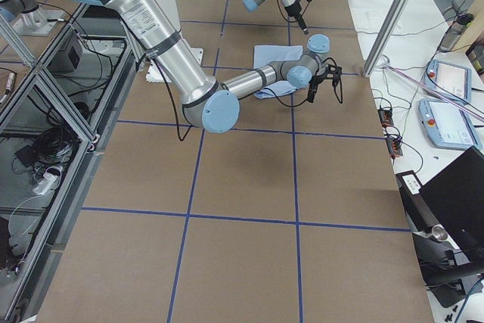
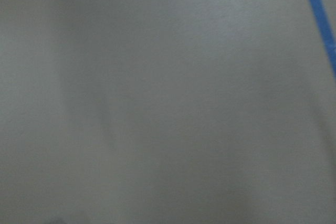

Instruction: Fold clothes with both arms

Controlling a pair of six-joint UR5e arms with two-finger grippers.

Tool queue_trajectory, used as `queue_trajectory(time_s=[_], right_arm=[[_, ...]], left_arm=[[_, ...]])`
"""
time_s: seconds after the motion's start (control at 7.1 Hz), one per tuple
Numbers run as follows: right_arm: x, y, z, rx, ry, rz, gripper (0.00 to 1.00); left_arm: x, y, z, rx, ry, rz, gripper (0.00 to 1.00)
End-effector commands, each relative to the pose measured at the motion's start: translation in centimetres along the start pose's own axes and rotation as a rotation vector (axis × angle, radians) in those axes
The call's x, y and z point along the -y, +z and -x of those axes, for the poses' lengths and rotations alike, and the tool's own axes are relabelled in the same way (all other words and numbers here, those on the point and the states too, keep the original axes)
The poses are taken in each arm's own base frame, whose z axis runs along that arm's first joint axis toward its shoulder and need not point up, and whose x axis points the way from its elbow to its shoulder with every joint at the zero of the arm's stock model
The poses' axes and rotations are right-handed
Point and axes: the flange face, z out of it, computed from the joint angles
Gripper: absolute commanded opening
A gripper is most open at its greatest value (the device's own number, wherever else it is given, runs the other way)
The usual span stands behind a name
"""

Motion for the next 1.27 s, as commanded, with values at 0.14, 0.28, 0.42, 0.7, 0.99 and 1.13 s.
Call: queue_trajectory(time_s=[0.14, 0.28, 0.42, 0.7, 0.99, 1.13], right_arm=[[4.2, -8.0, -19.0, -0.038, -0.142, -0.028, 1.00], [5.5, -11.2, -25.7, -0.080, -0.209, -0.019, 1.00], [6.0, -14.5, -31.1, -0.129, -0.271, -0.020, 1.00], [5.5, -21.0, -40.2, -0.223, -0.356, 0.065, 1.00], [-0.3, -20.6, -44.9, -0.214, -0.336, 0.121, 1.00], [-2.0, -19.8, -46.2, -0.141, -0.303, 0.163, 1.00]], left_arm=[[7.4, -10.2, 18.8, -0.020, 0.338, 0.158, 1.00], [10.4, -14.4, 28.5, 0.008, 0.440, 0.179, 1.00], [12.5, -18.1, 35.9, 0.039, 0.493, 0.188, 1.00], [15.7, -22.7, 48.9, 0.078, 0.440, 0.302, 1.00], [15.7, -24.1, 50.2, 0.121, 0.309, 0.398, 1.00], [12.2, -24.6, 52.9, 0.132, 0.269, 0.435, 1.00]])
